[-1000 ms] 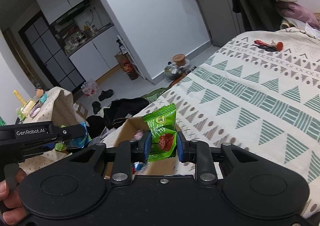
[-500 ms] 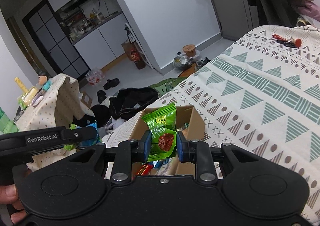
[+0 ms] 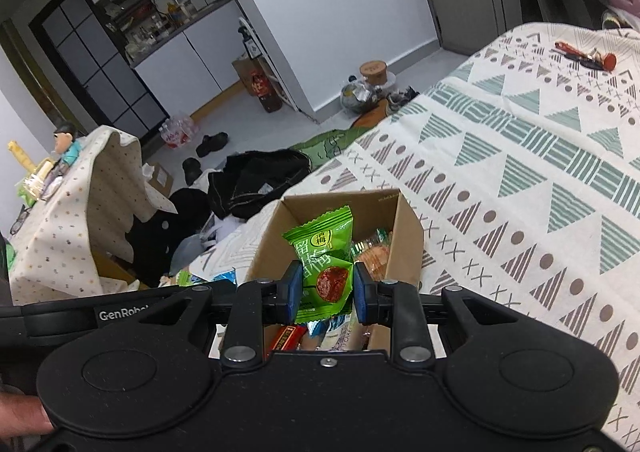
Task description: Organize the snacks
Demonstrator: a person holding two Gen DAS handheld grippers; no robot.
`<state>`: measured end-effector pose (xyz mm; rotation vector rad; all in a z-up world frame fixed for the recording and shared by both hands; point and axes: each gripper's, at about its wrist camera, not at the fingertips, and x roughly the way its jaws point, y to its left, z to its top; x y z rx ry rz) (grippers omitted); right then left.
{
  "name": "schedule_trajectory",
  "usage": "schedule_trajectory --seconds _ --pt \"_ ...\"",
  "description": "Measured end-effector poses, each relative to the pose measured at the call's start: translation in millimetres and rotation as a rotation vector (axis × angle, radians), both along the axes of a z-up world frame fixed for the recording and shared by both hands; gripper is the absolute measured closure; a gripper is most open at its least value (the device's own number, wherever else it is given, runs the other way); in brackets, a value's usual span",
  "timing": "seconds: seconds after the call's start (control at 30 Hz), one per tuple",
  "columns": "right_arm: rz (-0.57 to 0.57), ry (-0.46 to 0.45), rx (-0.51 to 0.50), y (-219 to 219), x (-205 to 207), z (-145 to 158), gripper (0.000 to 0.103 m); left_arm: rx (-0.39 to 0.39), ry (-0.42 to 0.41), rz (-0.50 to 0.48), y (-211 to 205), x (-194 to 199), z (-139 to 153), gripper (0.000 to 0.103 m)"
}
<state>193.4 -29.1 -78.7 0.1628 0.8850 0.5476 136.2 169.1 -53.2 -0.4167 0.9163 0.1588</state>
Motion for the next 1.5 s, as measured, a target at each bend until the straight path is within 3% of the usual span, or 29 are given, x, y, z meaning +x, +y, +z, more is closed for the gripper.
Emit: schedule_trajectory --seconds 0.27,0.57,0.87,1.1,1.33,1.43,1.5 --pt "0.006 0.047 -0.021 7 5 -18 0.077 -0.067 0.105 -0.015 5 15 -27 0.066" --pt "0.014 0.076 -0.024 12 7 -23 0.077 -0.056 0.102 0.017 15 10 -21 0.064" --pt "0.001 0.115 -0.011 10 1 -29 0.071 -0.022 0.076 0.036 17 1 -14 0.043" --pt "-0.023 0.106 0.025 -11 -8 -18 0.059 0.027 0.062 0.033 5 -8 0 0.029" --pt "-0.028 0.063 0.038 -38 -21 1 0.046 0.051 0.029 0.040 -12 -22 17 0.027" --pt "-0.038 0.046 0.041 -50 -27 8 0.039 0.058 0.026 0.041 -20 -29 23 0.025" --pt "-0.047 0.028 0.040 -57 -31 13 0.028 0.064 0.017 0.039 -25 -34 27 0.023"
